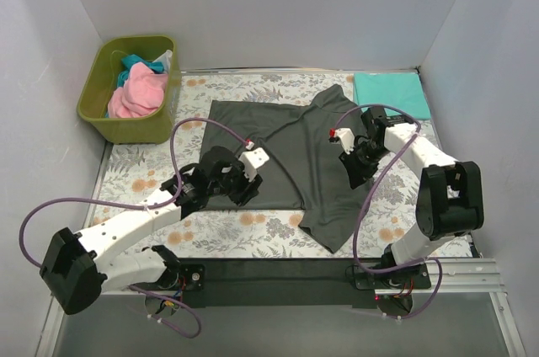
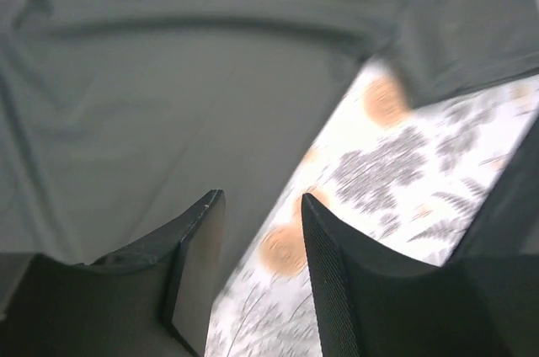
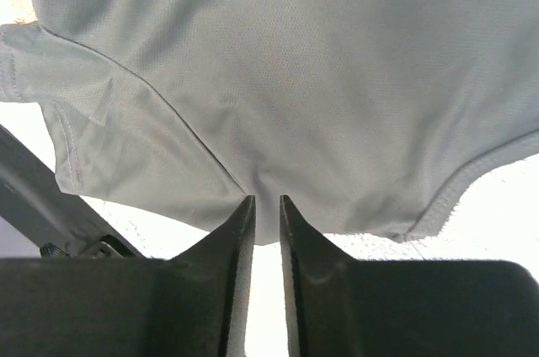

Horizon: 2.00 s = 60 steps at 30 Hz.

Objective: Fold and stack the t-shirts
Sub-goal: Flatten the tshirt out

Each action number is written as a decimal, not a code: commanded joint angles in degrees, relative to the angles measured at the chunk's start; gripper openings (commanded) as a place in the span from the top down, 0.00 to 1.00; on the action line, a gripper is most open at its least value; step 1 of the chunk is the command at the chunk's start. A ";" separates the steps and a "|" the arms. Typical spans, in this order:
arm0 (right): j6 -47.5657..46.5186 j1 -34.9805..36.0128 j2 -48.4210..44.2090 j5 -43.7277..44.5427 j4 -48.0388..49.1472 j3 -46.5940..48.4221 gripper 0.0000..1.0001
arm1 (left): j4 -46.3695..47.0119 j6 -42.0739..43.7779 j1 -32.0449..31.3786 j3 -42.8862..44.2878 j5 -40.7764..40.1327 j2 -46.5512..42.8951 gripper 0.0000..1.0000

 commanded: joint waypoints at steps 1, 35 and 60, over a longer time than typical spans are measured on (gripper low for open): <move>0.36 -0.13 3.77 -1.02 -1.31 -0.92 0.80 | -9.97 2.75 7.30 -1.67 4.66 1.83 0.61; -9.14 1.72 -1.32 1.54 -6.41 3.79 0.71 | -30.81 26.41 31.49 2.08 9.47 1.73 0.58; 15.13 -0.31 39.21 13.21 19.34 48.30 0.89 | 2.68 -0.06 41.33 51.39 5.53 57.90 0.56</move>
